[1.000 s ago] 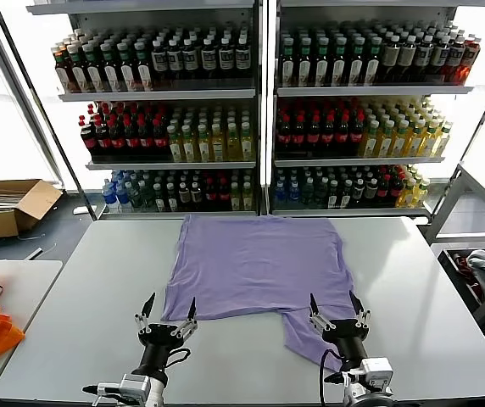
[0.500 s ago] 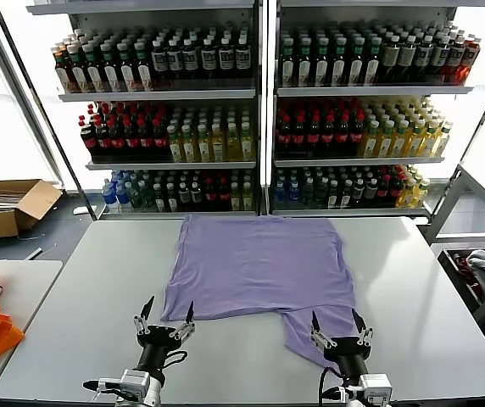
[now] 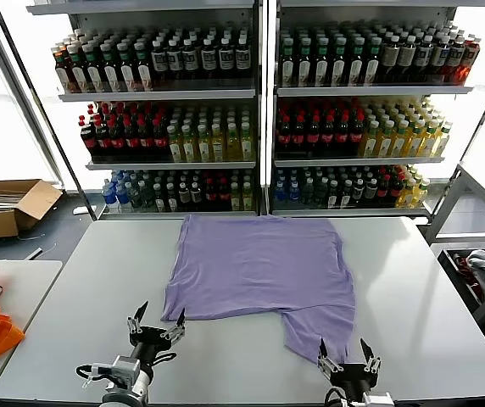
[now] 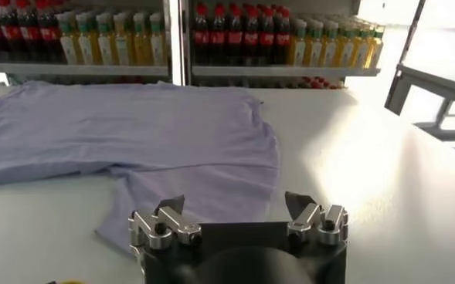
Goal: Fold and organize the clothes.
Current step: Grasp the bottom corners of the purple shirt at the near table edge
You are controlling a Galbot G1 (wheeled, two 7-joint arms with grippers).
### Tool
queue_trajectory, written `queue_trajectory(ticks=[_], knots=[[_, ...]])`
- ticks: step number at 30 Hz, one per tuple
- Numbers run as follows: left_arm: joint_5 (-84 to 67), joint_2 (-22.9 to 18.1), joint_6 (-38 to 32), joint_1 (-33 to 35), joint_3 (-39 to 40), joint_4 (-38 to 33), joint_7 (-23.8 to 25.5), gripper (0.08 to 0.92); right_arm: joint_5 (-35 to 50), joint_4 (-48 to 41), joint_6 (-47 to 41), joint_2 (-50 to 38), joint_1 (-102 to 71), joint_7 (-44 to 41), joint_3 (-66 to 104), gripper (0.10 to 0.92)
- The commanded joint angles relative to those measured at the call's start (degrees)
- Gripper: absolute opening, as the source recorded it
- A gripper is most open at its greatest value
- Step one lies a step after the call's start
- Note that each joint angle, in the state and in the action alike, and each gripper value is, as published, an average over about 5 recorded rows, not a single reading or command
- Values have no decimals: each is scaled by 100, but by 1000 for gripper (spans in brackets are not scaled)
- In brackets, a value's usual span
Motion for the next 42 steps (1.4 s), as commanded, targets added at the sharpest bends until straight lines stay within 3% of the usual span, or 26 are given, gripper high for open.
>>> queue_trajectory(ticks=[1, 36, 42], knots=[[-386, 147, 342, -149, 67, 63, 27, 823, 113, -33, -79, 50, -82, 125, -22, 823], [-1111, 220, 687, -610, 69, 541, -21, 822, 46, -360, -94, 220, -41, 147, -157, 822], [-1099, 236, 715, -550, 115, 550, -7, 823, 37, -413, -61, 245, -46, 120, -218, 708]])
